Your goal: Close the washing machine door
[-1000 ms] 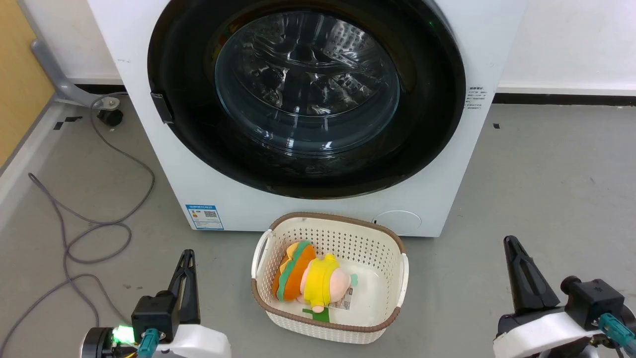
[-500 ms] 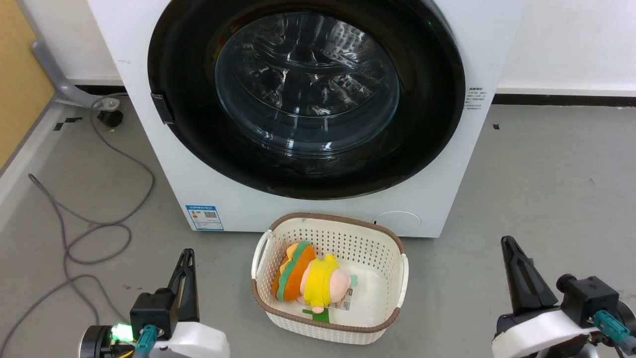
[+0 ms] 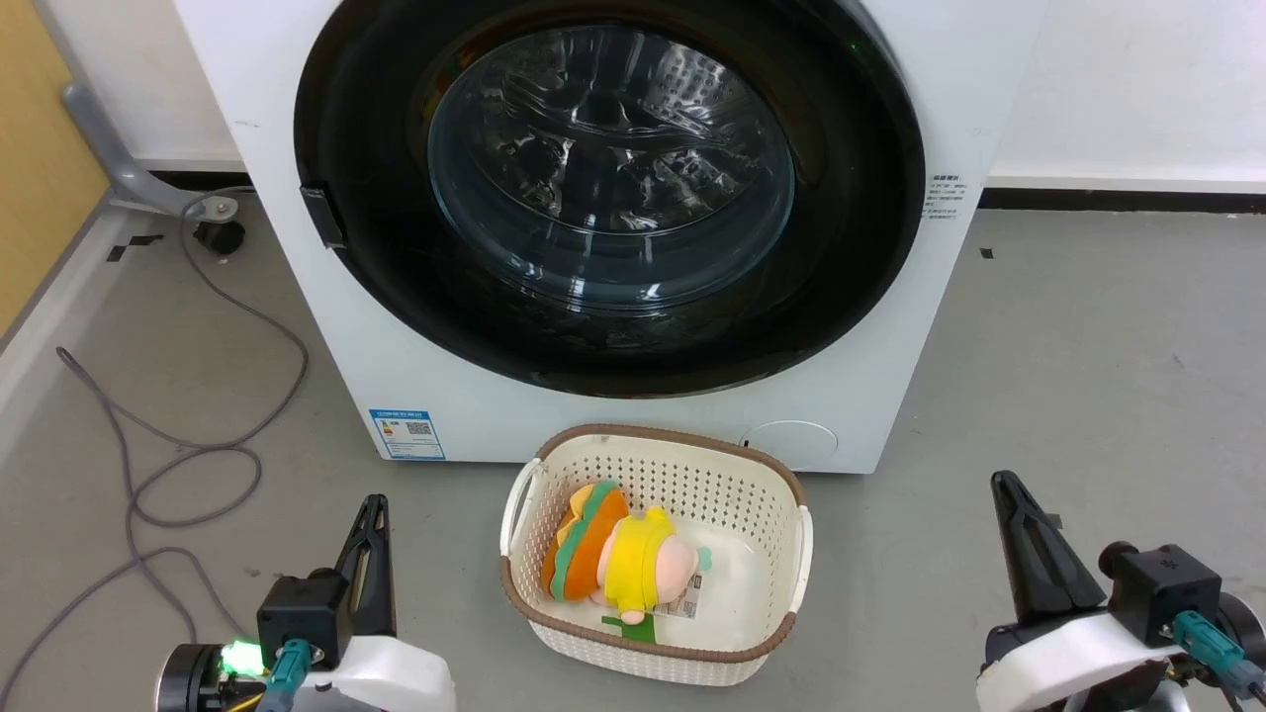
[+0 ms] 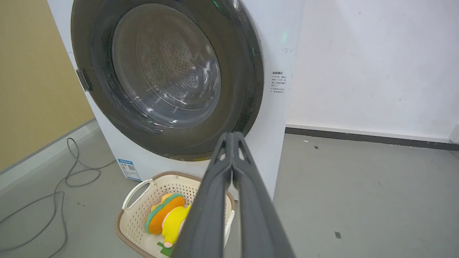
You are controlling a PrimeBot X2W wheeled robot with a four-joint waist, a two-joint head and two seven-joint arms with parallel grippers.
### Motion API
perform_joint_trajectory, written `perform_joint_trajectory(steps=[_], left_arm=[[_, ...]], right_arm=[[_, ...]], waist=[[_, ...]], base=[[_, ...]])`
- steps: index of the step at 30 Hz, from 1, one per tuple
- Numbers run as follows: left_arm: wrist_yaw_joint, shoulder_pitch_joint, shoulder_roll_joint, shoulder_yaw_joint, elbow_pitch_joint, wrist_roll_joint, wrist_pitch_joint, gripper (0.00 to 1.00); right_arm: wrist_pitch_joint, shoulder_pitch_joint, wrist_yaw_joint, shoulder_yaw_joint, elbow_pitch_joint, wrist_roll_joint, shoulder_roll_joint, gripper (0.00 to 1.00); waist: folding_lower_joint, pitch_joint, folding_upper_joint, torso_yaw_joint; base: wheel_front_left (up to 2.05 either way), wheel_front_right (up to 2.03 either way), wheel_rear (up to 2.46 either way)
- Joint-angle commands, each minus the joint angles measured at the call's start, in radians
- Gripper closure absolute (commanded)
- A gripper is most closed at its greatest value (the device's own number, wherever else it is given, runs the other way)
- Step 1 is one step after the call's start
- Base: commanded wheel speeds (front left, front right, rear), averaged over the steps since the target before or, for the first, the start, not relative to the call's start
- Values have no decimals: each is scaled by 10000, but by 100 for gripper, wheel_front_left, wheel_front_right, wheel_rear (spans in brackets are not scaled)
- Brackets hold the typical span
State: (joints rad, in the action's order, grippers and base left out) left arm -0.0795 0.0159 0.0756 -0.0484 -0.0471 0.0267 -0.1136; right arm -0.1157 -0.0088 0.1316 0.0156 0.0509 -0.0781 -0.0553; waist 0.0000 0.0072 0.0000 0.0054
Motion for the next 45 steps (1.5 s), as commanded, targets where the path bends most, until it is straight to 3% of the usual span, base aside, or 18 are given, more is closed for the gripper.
perform_joint_trajectory(steps=[1, 45], left_arm=[[54, -89, -34, 44, 64, -90, 41, 100], [662, -146, -215, 405, 398, -236, 941, 100]], right_arm=[[56, 50, -5, -22, -87, 99, 29, 100], [960, 81, -9, -132, -434, 659, 47, 100]], waist=[[0, -2, 0, -1], [0, -60, 0, -44]], base=[[0, 0, 0], [0, 0, 0]])
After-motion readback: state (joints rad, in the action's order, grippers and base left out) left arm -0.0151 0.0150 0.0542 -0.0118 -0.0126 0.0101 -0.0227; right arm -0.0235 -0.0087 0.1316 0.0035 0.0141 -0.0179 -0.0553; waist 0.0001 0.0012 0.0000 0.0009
